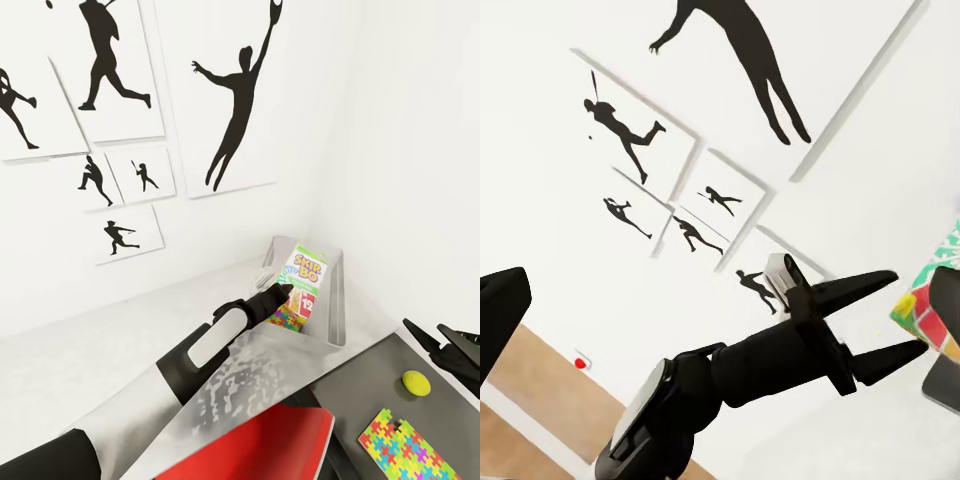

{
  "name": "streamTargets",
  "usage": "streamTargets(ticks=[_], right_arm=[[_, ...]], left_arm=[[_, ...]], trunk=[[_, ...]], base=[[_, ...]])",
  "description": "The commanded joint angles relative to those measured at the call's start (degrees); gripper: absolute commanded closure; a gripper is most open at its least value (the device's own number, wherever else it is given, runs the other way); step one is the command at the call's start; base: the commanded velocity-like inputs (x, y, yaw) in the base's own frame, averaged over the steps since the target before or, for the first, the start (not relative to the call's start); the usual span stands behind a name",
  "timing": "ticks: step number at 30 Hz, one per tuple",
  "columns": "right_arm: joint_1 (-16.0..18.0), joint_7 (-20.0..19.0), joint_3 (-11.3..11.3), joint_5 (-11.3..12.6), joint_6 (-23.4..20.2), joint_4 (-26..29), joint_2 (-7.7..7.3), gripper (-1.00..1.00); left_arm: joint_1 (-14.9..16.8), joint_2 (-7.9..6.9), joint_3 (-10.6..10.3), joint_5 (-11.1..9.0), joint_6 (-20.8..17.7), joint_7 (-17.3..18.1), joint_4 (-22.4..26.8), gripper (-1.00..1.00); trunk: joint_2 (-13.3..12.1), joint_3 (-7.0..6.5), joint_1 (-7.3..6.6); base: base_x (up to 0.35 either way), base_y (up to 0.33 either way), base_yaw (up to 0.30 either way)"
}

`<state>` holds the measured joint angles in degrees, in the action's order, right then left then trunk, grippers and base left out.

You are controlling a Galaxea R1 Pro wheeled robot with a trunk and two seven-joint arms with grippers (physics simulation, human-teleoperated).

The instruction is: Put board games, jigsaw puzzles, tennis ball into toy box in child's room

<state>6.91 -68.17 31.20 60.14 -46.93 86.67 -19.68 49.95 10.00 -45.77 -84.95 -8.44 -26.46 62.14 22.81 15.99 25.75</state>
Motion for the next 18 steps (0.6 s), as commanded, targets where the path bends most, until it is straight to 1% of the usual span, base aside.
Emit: streamTargets(ticks=[1,5,10,18], right_arm=[[0.0,0.0,0.0,0.2,-0.4,0.0,-0.02,-1.00],[0.0,0.0,0.0,0.2,-0.4,0.0,-0.01,-1.00],[0.0,0.0,0.0,0.2,-0.4,0.0,-0.01,-1.00],[0.0,0.0,0.0,0.2,-0.4,0.0,-0.01,-1.00]], left_arm=[[0.1,0.00,0.0,-0.2,-0.1,-0.4,0.1,-1.00],[0.1,0.00,0.0,-0.2,0.0,-0.6,0.7,-1.00],[0.1,0.00,0.0,-0.2,0.0,-0.6,3.1,-1.00],[0.0,0.00,0.1,-0.2,0.0,-0.6,3.6,-1.00]], trunk=[[0.1,0.11,0.03],[0.1,0.11,0.03],[0.1,0.11,0.03],[0.1,0.11,0.03]], base=[[0.000,0.000,0.000],[0.000,0.000,0.000],[0.000,0.000,0.000],[0.000,0.000,0.000]])
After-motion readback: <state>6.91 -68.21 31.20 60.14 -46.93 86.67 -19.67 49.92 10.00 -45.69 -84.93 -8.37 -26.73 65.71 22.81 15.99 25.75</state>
